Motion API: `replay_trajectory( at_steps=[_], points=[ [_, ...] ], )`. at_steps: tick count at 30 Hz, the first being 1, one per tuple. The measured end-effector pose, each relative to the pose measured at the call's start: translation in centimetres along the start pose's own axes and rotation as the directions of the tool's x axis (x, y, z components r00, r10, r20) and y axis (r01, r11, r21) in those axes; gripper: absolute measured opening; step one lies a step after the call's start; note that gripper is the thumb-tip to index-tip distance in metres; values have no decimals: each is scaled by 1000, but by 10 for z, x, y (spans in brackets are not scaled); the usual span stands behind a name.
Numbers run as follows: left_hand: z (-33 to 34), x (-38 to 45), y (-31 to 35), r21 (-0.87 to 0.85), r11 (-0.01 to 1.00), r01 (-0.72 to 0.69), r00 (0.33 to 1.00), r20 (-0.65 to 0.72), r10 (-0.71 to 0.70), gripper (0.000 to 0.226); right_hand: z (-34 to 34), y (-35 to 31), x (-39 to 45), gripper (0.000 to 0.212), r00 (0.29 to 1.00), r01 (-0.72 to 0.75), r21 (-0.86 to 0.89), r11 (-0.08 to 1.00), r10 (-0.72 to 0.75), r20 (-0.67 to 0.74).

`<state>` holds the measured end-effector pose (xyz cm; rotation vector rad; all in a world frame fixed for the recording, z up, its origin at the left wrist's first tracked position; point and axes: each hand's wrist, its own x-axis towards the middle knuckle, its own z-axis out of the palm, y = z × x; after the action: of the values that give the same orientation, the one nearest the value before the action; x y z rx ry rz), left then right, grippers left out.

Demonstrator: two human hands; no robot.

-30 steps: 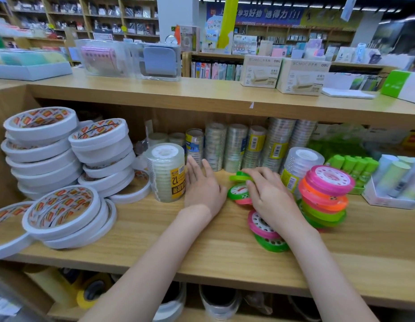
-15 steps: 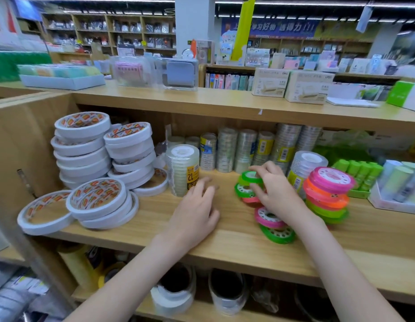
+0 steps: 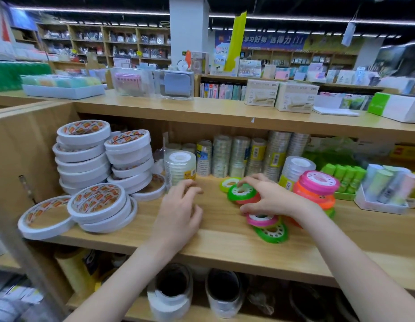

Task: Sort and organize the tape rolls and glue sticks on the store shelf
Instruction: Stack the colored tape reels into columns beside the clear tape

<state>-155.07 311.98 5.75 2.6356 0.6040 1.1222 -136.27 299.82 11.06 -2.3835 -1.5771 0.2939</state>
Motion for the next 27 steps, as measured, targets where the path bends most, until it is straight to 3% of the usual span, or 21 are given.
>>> replay_trajectory(
  at_steps=[3, 7, 10, 12, 16, 19, 23, 27],
  points=[
    [-7, 1, -6, -74, 985, 153, 976, -146, -163, 29, 9, -2, 12, 55, 999, -36, 1, 999, 36, -40],
    [-6, 4, -18, -115, 935, 335, 941, -7, -338, 33, 13, -5, 17, 47, 997, -23, 12, 1000, 24, -78],
    [-5, 9, -26, -86, 949, 302, 953, 42, -299, 30, 5, -5, 9, 43, 992, 100, 15, 995, -98, -84],
    [-4, 13, -29, -56, 958, 283, 959, 37, -281, 27, -3, -4, 9, 43, 974, 152, 7, 988, -148, -168],
    [-4, 13, -20, -31, 952, 305, 952, -25, -306, 23, -6, 3, 18, 40, 953, 118, 67, 991, -94, -286],
    [-5, 8, -10, -25, 989, 149, 985, -84, -151, 26, 0, 9, 14, 41, 958, 87, 20, 996, -78, -275],
    [6, 13, -3, -124, 992, -8, 999, 45, 14, 30, -12, 2, -2, 41, 958, 130, 19, 991, -121, -261],
    [23, 32, 12, -296, 953, 64, 986, 168, -14, 36, -31, -3, -29, 36, 932, 112, -26, 993, -114, -344]
  ],
)
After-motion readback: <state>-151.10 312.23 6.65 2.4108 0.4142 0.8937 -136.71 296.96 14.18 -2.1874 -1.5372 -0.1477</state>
